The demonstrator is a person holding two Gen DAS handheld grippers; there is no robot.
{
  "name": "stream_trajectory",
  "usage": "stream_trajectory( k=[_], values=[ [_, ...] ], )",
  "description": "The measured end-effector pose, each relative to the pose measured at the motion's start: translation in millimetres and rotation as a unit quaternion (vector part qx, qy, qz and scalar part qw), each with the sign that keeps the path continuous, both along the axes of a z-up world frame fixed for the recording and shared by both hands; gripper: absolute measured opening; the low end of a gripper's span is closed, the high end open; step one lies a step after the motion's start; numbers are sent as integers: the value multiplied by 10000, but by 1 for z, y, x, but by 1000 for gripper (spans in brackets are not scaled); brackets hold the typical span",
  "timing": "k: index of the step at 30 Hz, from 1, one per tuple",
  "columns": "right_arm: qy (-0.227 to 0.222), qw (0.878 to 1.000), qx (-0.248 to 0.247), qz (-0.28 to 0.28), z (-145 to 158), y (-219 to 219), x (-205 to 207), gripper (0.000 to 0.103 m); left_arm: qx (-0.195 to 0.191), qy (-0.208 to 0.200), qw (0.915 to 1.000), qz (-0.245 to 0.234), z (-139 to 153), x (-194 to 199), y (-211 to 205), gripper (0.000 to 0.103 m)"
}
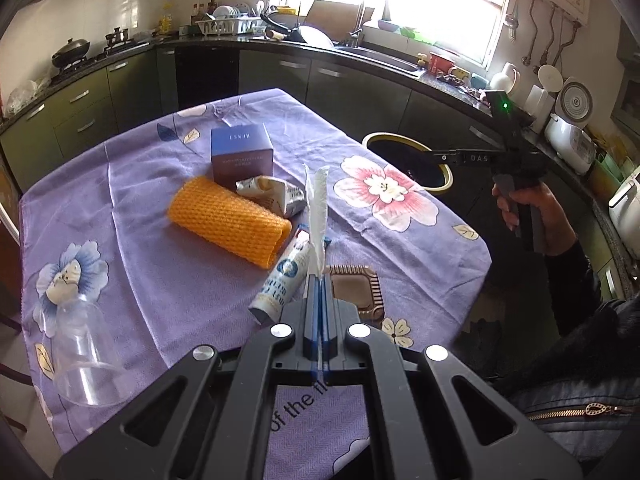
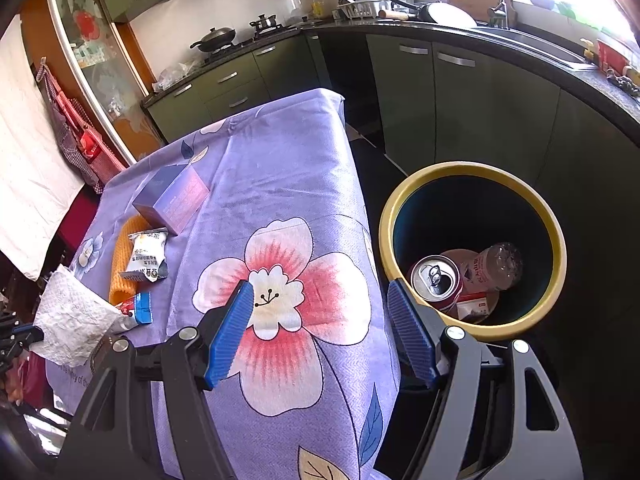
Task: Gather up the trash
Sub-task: 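Lift the tissue, carry it over the trash bin, open the left gripper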
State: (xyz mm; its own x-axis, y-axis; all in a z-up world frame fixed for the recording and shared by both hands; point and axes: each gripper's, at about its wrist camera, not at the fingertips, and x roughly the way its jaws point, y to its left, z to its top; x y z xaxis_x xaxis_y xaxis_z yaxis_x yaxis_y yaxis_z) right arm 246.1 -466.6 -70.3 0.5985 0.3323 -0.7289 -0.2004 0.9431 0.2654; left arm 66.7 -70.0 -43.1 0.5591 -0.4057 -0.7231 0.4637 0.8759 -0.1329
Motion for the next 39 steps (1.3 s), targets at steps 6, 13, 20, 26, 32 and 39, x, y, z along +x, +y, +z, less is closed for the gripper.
stream_trajectory(
  k=[6,13,20,26,32,39],
  values=[
    [-27,10000,75,-59,-1,-7,-1,69,-41,-233,9995,-184,26,21,-19,1],
    [-105,9992,144,-357,3,-37,-11,69,-31,-378,9972,-644,40,66,-67,1],
    [-101,9968,216,-766,0,-80,-19,69,-25,-272,9923,-1209,38,122,-137,1],
    [-21,9940,337,-1043,-11,-112,-23,69,35,-130,9873,-1580,19,175,-204,1],
    [37,9913,425,-1242,-19,-137,-25,69,151,47,9820,-1881,-3,227,-273,1],
    [64,9893,510,-1367,-24,-153,-26,69,469,448,9781,-1978,-41,272,-345,1]
  ],
)
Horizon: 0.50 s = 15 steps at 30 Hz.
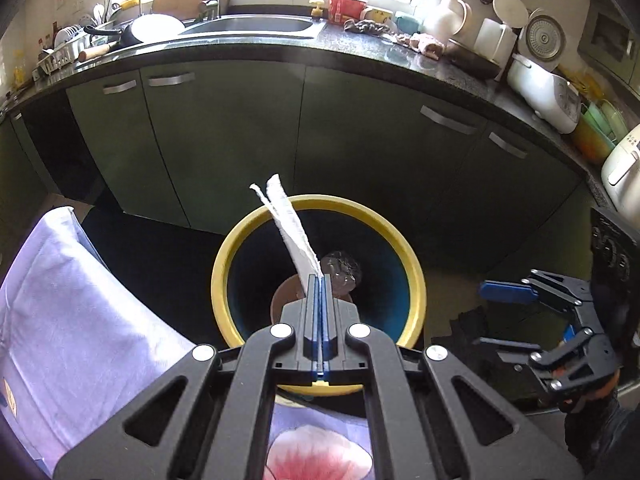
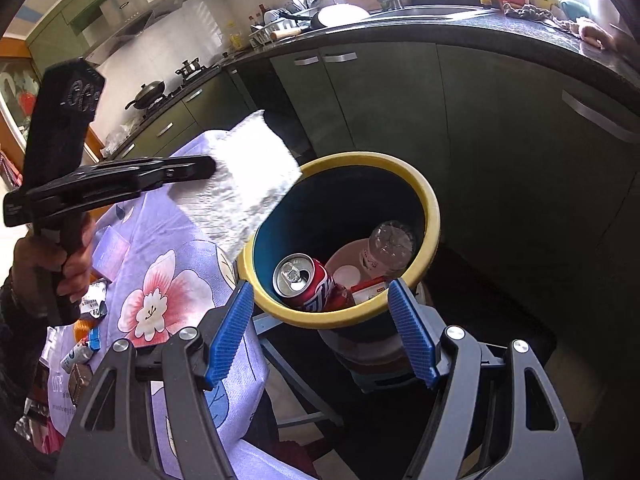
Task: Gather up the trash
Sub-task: 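Lift the tissue, carry it over the trash bin, open the left gripper, then grasp the purple cardboard box with the right gripper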
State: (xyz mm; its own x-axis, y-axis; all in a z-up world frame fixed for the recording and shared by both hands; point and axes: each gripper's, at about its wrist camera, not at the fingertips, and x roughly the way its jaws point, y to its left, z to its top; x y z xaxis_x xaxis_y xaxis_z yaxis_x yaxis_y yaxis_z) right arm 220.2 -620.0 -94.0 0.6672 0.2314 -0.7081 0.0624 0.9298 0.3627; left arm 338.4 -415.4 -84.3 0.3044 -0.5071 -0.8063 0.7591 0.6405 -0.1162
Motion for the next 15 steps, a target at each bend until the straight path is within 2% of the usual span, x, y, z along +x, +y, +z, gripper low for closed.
stream_trajectory(
  k=[3,4,5,7,10,15],
  values=[
    [11,10000,14,-11,-1,-2,-1,69,291,17,9995,112,-16,11,-14,5],
    [8,10000,20,-6,0,-2,-1,69,336,60,9993,167,-18,13,-15,18],
    [1,10000,18,3,1,0,-1,69,350,94,9991,224,-17,12,-14,39],
    [-24,10000,11,11,2,1,-4,69,205,-25,9993,319,-7,4,-4,62],
    [-28,10000,7,65,3,8,-5,69,3,-214,9991,367,18,-16,20,65],
    [-95,9993,-19,369,8,35,-3,72,-615,-462,9933,863,75,-69,96,85]
  ],
)
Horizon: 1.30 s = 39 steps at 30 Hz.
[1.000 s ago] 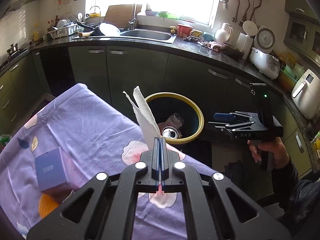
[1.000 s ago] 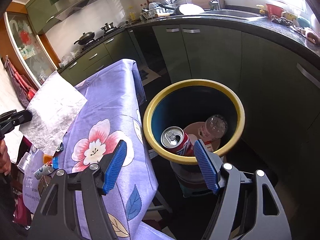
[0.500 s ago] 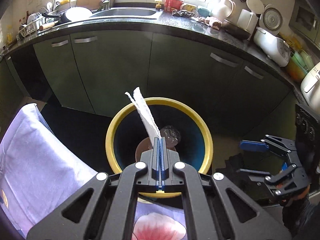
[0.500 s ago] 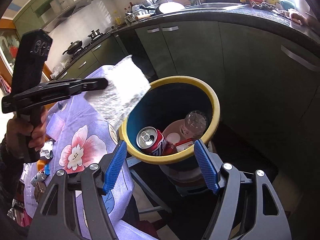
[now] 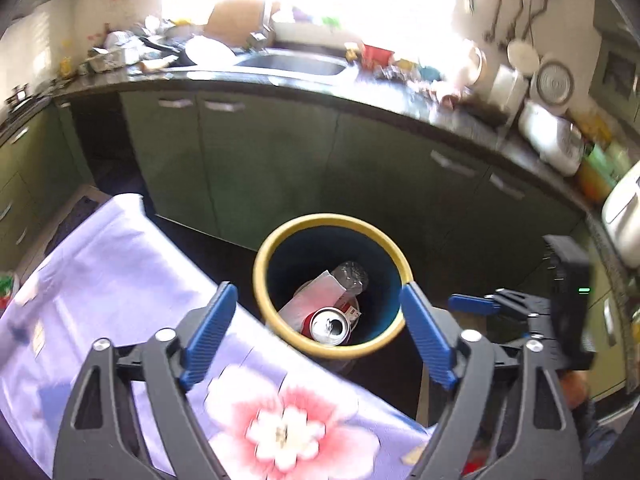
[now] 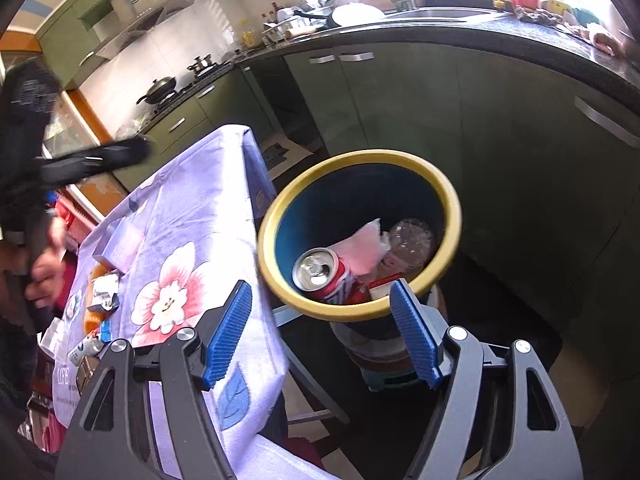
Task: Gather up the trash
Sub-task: 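Grasp the purple cardboard box with the right gripper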
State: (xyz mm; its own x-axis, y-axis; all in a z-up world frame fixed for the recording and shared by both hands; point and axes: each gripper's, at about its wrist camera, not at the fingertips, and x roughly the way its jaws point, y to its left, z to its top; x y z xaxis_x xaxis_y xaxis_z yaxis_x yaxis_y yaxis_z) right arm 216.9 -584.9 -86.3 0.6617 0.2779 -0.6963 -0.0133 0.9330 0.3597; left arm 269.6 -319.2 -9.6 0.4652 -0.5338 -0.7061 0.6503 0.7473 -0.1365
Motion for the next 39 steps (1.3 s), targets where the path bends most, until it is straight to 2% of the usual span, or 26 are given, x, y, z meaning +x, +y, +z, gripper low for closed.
stream_trajectory(
  k=[1,5,8,12,14,16,18,20,22,25,28,31,39],
  values=[
    [-22,9999,2,98,1,8,1,72,-114,-89,9998,126,10,-13,18,90],
    [-116,9983,-52,567,9,49,6,73,-500,-451,9946,794,40,-69,100,95],
    [-150,9949,-95,991,14,90,12,74,-539,-625,9867,1398,46,-105,155,96],
    [-148,9870,-189,1587,21,149,26,76,-404,-853,9711,2191,42,-146,219,96],
    [-169,9803,-256,1950,27,184,34,77,-378,-839,9652,2447,35,-162,243,96],
    [-303,9694,-314,2415,36,216,45,79,-413,-809,9627,2547,27,-176,259,96],
    [-511,9547,-411,2902,46,245,59,91,-465,-760,9618,2588,19,-187,277,96],
    [-864,9343,-811,3363,54,273,76,94,-534,-692,9611,2621,11,-194,287,96],
    [-1039,9083,-1210,3868,53,299,96,98,-597,-612,9607,2642,5,-199,295,96],
    [-748,8848,-1388,4384,37,324,129,98,-634,-490,9591,2716,-3,-199,300,96],
    [-517,8737,-1471,4609,20,339,150,98,-694,-434,9592,2705,-8,-197,302,96],
    [-471,8634,-1638,4749,9,351,163,98,-767,-432,9596,2672,-11,-194,304,96],
    [-311,8530,-1469,4999,-6,361,190,98,-787,-248,9613,2630,-21,-180,303,96]
  ],
)
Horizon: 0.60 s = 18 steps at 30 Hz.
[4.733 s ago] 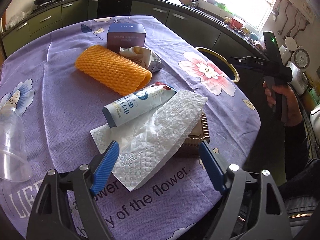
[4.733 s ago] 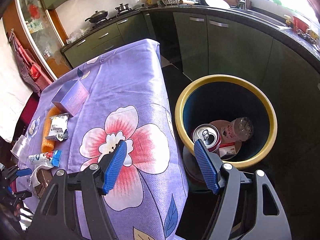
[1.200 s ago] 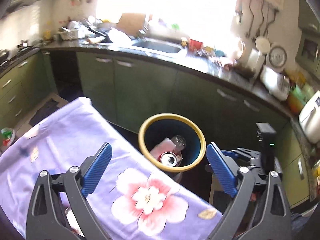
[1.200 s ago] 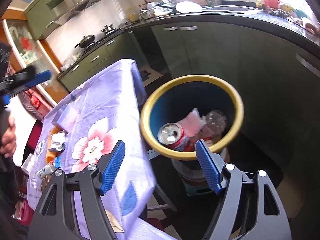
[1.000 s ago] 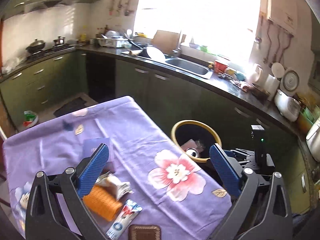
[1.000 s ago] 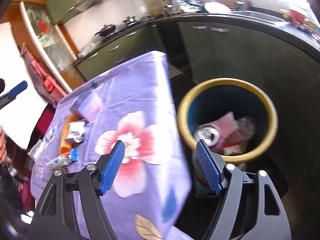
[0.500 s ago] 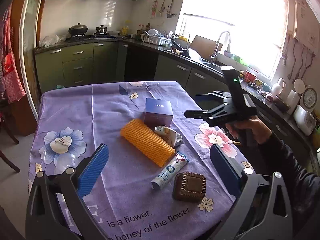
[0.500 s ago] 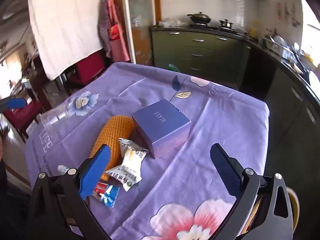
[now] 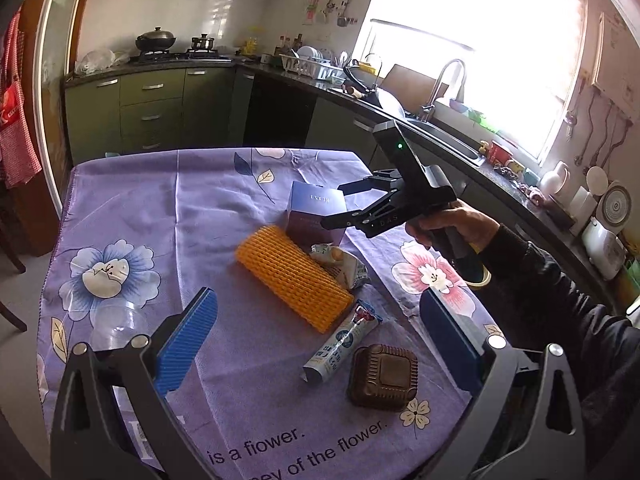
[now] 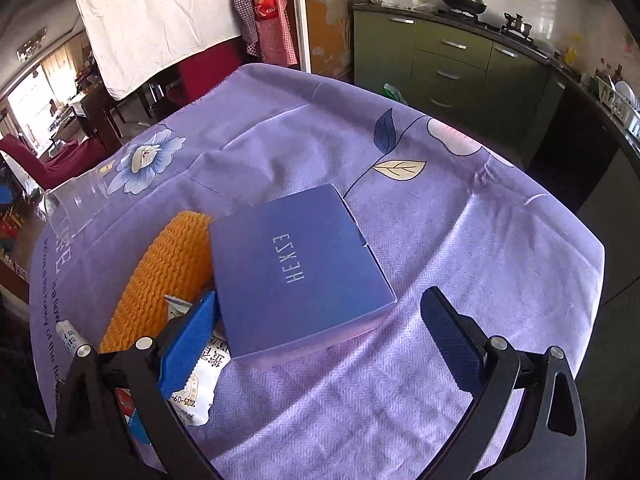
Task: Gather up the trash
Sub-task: 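Grasp the purple cardboard box with the right gripper, then carry the purple box over the trash bin and open the right gripper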
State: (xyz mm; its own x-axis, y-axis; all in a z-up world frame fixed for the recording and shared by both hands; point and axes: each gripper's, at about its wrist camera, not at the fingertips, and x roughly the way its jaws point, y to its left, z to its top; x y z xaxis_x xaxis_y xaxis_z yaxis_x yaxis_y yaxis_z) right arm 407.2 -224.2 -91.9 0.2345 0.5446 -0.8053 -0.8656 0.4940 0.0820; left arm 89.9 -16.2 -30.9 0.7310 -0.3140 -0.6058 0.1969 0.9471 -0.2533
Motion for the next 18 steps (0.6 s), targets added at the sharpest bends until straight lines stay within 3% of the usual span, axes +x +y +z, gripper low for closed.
stream_trajectory(
  k=[6,7,8,18],
  values=[
    [103,9998,121,82,-8,12,6,97,-53,132,9999,-1,-8,7,0,96],
    [130,9998,164,74,-9,13,6,94,-56,144,9999,-4,-9,8,0,96],
    [191,9995,243,48,-9,12,6,81,-63,150,9999,-9,-9,8,0,96],
    [200,9964,540,-630,9,-15,-11,79,-106,51,9999,-37,-3,-2,1,96]
  ],
)
